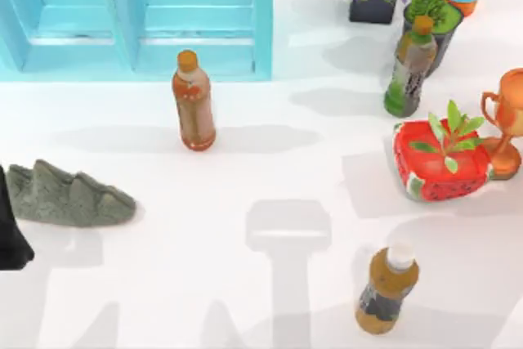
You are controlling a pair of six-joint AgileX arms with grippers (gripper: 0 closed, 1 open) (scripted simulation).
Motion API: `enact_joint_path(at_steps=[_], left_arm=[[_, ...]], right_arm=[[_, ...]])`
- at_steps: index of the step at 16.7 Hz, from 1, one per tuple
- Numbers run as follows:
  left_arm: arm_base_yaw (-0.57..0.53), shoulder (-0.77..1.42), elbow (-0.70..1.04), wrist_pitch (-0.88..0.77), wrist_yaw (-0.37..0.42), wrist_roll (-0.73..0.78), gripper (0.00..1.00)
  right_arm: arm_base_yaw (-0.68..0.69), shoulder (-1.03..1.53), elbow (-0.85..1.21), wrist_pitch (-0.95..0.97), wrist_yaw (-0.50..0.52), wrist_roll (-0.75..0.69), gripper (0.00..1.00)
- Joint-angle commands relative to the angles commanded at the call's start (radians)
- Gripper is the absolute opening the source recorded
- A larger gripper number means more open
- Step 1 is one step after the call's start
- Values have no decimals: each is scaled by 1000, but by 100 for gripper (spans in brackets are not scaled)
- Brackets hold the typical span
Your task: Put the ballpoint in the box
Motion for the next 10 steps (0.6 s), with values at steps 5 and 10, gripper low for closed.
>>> enact_joint_path(at_steps=[5,10], left_arm=[[0,0,0,0,0,0,100],[0,0,0,0,0,0,100]], right_arm=[[-256,-185,-324,234,26,225,0],[-328,-227,-404,306,43,277,0]])
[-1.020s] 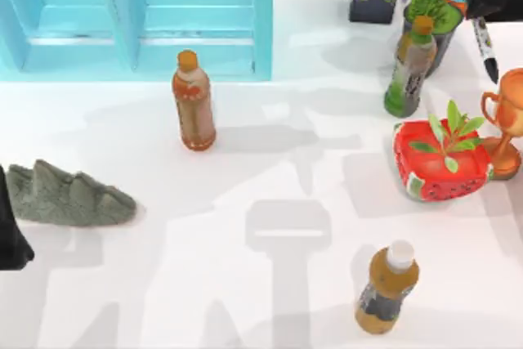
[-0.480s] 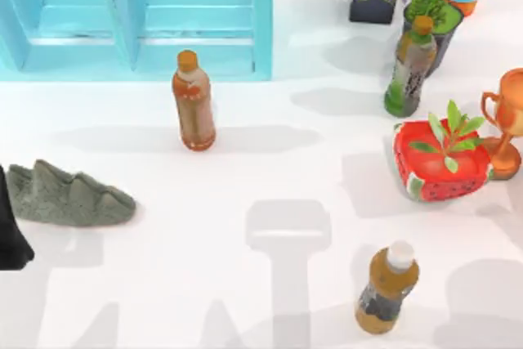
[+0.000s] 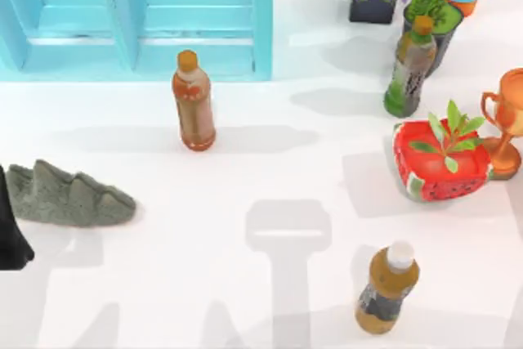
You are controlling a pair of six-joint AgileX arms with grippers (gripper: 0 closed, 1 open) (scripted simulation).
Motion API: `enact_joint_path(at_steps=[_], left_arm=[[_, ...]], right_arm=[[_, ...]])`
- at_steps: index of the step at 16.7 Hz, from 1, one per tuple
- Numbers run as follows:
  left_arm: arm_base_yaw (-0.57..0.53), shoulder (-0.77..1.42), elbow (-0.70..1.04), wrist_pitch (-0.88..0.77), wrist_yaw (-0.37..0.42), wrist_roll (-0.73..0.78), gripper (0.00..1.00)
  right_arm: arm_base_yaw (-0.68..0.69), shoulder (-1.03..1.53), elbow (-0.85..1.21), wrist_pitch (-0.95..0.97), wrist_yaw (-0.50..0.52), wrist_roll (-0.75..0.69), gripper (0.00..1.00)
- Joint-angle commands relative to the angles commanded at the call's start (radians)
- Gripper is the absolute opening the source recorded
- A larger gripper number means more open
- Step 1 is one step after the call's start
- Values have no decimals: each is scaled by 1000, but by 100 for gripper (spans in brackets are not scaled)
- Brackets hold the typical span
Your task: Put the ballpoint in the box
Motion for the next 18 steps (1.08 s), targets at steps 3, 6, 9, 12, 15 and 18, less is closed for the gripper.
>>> enact_joint_path(at_steps=[3,6,9,12,15,18], left_arm=[[0,0,0,0,0,0,100],[0,0,0,0,0,0,100],[0,0,0,0,0,0,100],[0,0,0,0,0,0,100],[0,0,0,0,0,0,100],[0,0,0,0,0,0,100]], right_arm=[[4,5,1,-2,-1,-1,0],[34,27,-7,21,3,20,0],[97,83,-31,94,17,75,0],[149,136,-60,185,49,118,0],[164,169,-79,256,96,130,0],[165,175,-83,269,109,128,0]])
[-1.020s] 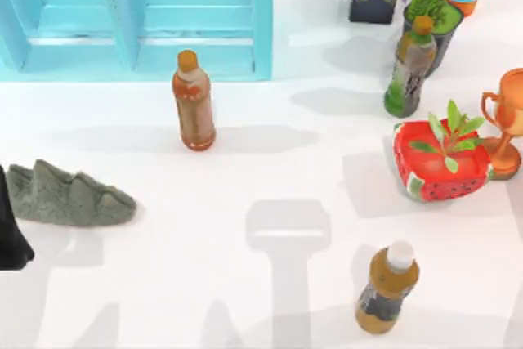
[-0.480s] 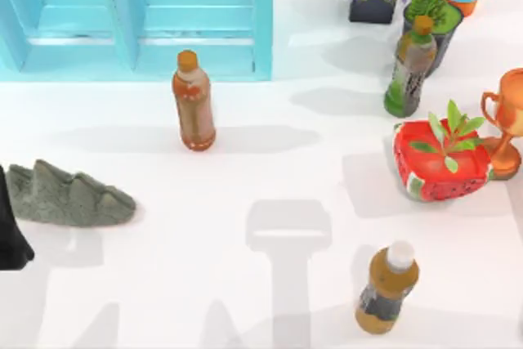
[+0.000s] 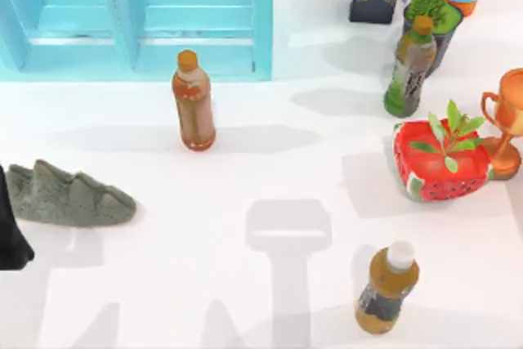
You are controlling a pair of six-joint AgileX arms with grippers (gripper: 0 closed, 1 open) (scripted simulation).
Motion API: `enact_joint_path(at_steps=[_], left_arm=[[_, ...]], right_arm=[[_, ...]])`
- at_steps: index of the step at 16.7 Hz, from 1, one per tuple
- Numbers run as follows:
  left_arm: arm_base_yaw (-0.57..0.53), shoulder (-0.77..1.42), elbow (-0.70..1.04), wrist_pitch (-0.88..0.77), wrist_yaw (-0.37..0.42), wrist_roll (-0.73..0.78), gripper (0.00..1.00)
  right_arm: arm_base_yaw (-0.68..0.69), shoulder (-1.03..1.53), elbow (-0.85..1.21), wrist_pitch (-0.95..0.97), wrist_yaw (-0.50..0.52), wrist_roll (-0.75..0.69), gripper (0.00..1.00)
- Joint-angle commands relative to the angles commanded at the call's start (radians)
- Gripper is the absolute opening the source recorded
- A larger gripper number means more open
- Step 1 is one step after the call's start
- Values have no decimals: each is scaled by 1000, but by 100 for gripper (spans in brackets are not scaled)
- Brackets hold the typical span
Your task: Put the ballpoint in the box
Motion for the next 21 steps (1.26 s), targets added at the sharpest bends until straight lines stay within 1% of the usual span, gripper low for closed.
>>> enact_joint_path(at_steps=[2,15,16,21], left_arm=[[0,0,0,0,0,0,100],[0,0,0,0,0,0,100],[0,0,0,0,0,0,100],[0,0,0,0,0,0,100]], right_arm=[[0,0,0,0,0,0,0],[0,0,0,0,0,0,98],[0,0,0,0,0,0,100],[0,0,0,0,0,0,100]])
